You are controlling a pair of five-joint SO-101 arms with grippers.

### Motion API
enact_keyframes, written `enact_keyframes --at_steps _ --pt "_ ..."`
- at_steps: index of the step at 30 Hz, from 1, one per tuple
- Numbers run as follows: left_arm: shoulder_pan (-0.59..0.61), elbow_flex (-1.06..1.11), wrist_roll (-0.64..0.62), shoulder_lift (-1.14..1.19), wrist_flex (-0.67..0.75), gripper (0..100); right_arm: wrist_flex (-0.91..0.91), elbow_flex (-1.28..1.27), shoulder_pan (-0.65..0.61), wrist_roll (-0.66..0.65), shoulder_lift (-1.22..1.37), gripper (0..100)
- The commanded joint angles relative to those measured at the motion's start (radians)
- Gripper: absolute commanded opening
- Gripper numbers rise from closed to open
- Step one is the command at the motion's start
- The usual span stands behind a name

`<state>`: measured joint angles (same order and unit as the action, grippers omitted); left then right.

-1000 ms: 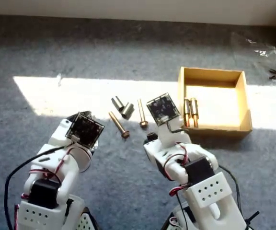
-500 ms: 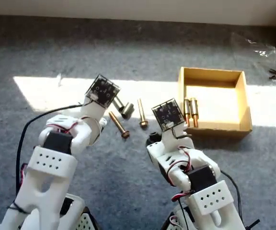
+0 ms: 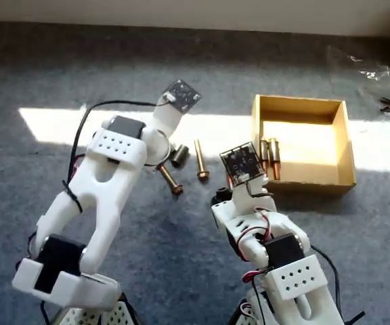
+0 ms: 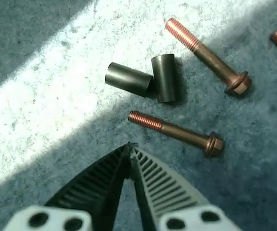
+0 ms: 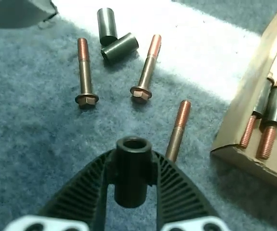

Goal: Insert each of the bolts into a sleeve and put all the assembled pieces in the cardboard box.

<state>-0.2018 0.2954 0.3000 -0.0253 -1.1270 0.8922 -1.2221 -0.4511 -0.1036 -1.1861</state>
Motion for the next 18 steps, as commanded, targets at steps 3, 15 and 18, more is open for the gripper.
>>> enact_keyframes --at_steps 3,15,18 --pt "-0.016 -0.13 0.0 0.084 -0.028 1 -0.025 0.007 0.01 -0.002 -0.019 0.5" --pt "-0.068 -0.15 0.529 0.125 -0.12 2 -0.025 0.004 0.01 -0.003 -0.019 0.5" --pt "-0.067 -0.159 0.601 0.127 -0.124 2 -0.025 -0.012 0.008 -0.005 -0.019 0.5"
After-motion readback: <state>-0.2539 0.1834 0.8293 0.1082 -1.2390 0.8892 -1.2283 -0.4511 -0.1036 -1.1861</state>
